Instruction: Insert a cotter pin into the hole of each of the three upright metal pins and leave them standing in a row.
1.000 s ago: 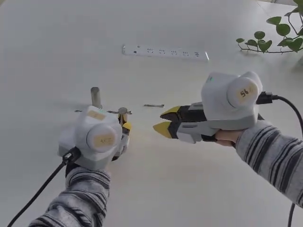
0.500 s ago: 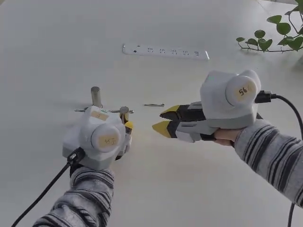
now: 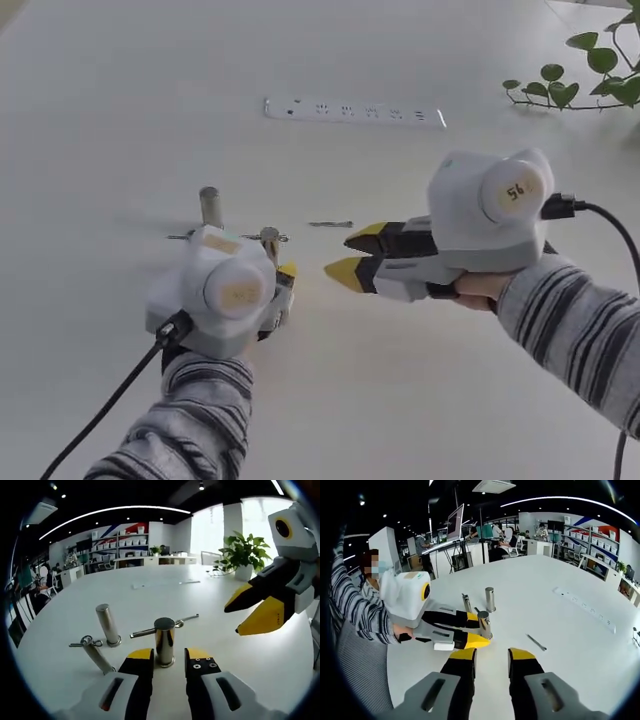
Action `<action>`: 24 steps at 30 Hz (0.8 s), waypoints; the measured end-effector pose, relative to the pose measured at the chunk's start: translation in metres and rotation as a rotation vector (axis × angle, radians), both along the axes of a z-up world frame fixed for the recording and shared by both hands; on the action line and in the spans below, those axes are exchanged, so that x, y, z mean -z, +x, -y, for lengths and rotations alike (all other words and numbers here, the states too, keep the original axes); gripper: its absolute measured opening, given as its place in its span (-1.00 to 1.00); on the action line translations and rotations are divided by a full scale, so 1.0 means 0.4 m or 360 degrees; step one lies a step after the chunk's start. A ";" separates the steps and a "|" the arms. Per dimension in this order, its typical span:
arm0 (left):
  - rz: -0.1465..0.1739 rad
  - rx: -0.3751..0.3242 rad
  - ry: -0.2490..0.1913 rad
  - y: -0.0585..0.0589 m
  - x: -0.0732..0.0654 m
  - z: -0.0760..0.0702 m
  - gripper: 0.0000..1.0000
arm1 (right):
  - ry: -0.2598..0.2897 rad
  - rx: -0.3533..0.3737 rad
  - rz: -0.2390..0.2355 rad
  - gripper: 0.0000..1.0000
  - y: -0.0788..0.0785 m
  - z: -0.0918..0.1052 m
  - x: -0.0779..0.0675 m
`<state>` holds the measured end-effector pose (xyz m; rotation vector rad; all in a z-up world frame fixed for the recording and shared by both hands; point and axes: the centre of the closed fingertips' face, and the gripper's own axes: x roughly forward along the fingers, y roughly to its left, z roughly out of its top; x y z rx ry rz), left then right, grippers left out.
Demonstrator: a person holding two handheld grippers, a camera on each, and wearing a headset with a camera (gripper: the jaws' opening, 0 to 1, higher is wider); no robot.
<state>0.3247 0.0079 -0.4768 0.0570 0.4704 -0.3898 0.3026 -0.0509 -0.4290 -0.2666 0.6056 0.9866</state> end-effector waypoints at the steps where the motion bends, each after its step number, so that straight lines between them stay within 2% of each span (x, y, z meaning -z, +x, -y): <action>1: -0.0012 0.0000 0.0008 -0.005 0.002 -0.002 -0.54 | 0.0007 0.0006 -0.0002 -0.58 0.000 -0.001 -0.002; 6: -0.0058 0.0071 0.0047 -0.045 0.004 -0.007 -0.52 | 0.0048 0.0031 -0.0003 -0.55 0.008 -0.009 -0.018; 10: -0.0039 0.0099 0.0058 -0.071 -0.015 -0.024 -0.49 | 0.0080 0.0045 -0.0007 -0.53 0.016 -0.019 -0.030; 16: -0.0039 0.0062 -0.0041 -0.097 -0.052 -0.060 -0.33 | 0.0128 0.0063 -0.0030 -0.51 0.025 -0.042 -0.057; 20: 0.0004 0.0049 -0.0051 -0.105 -0.083 -0.081 -0.17 | 0.0151 0.0067 -0.0047 -0.48 0.033 -0.060 -0.068; 24: -0.0016 0.0028 -0.0094 -0.108 -0.096 -0.099 0.04 | 0.0150 0.0076 -0.0062 -0.48 0.040 -0.079 -0.067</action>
